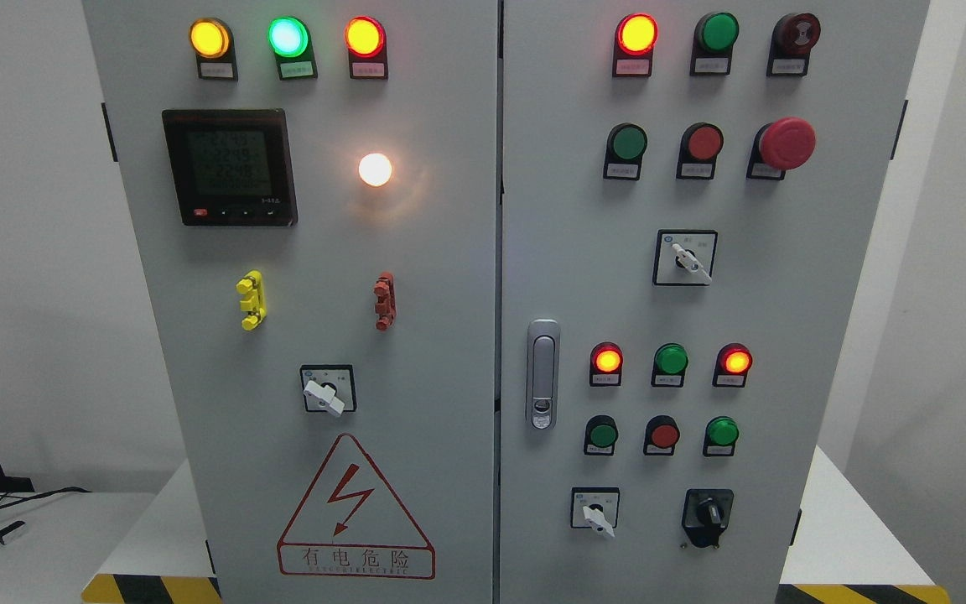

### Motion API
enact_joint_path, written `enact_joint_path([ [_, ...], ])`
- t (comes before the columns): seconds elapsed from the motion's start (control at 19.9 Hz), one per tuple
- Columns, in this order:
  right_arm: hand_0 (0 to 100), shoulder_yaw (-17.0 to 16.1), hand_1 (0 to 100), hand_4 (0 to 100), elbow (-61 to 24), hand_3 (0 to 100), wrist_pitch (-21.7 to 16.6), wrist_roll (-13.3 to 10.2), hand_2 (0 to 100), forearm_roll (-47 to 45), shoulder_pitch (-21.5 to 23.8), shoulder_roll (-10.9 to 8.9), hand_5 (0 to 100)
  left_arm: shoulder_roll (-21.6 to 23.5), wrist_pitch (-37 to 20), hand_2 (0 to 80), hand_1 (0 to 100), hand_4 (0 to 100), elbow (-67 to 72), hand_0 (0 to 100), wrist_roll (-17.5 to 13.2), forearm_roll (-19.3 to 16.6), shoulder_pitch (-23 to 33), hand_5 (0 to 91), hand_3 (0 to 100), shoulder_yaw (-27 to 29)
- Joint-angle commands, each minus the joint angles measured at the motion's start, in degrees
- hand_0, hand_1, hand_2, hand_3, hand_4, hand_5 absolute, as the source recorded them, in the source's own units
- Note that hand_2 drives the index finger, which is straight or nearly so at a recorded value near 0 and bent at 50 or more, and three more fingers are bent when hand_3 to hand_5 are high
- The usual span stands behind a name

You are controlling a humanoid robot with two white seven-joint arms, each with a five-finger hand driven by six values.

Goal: Trip black knob to open circuit

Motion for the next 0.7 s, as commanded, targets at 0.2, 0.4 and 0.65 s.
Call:
enact_joint_path([
  [0.2,9,-0.21,25,14,0.00,20,-0.04,0.01,11,0.00,-0.02,0.22,17,0.02,-0.05,0.0,39,0,0.00,12,-0.04,-1.76,0.00,0.0,0,0.00],
  [0.4,9,-0.21,25,14,0.00,20,-0.04,0.01,11,0.00,0.07,0.22,17,0.01,-0.05,0.0,39,0,0.00,12,-0.04,-1.76,0.00,0.0,0,0.00],
  [0.65,9,-0.21,25,14,0.00,20,-0.04,0.01,11,0.00,0.07,0.22,17,-0.07,-0.05,0.0,39,0,0.00,12,-0.04,-1.76,0.00,0.0,0,0.00],
])
